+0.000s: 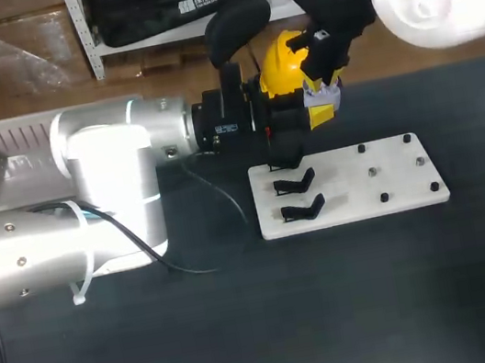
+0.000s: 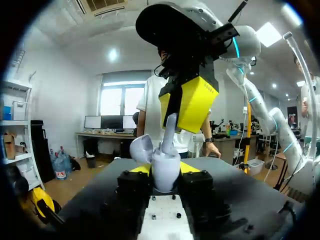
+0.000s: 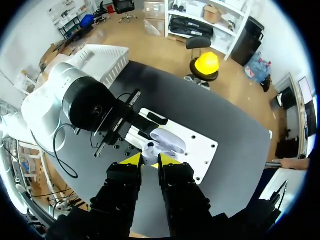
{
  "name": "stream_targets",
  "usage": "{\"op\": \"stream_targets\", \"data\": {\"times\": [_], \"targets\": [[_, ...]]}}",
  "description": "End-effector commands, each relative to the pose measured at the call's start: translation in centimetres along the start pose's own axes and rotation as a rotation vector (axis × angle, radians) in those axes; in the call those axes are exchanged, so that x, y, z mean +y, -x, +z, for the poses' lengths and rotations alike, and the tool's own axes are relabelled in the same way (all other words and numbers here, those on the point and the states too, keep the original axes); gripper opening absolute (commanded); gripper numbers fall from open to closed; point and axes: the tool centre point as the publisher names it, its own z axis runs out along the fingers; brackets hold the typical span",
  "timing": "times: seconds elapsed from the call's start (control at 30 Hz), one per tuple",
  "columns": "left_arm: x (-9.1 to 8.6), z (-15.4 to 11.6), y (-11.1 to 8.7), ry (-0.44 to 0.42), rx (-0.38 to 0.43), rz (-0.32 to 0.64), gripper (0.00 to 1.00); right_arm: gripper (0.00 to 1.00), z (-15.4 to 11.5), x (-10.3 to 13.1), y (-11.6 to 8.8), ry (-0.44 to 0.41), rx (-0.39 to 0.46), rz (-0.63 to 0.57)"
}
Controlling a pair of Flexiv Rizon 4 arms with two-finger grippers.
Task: Pick up each earbud case from the left stands, insert the matching earbuds, close the lid, and place the case in the box.
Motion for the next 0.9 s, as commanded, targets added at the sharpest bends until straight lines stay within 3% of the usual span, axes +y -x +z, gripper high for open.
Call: {"op": "stream_targets", "data": {"times": [0.03, 0.9], "targets": [[0.0, -0.01, -0.02, 0.0, -0.001, 0.001, 0.0, 0.0, 0.21, 0.05, 0.11, 0.001, -0.001, -0.001], [0.0, -0.01, -0.02, 0.0, -0.001, 0.001, 0.0, 0.0, 0.56, -0.15, 0.64, 0.003, 0.008, -0.005]]}}
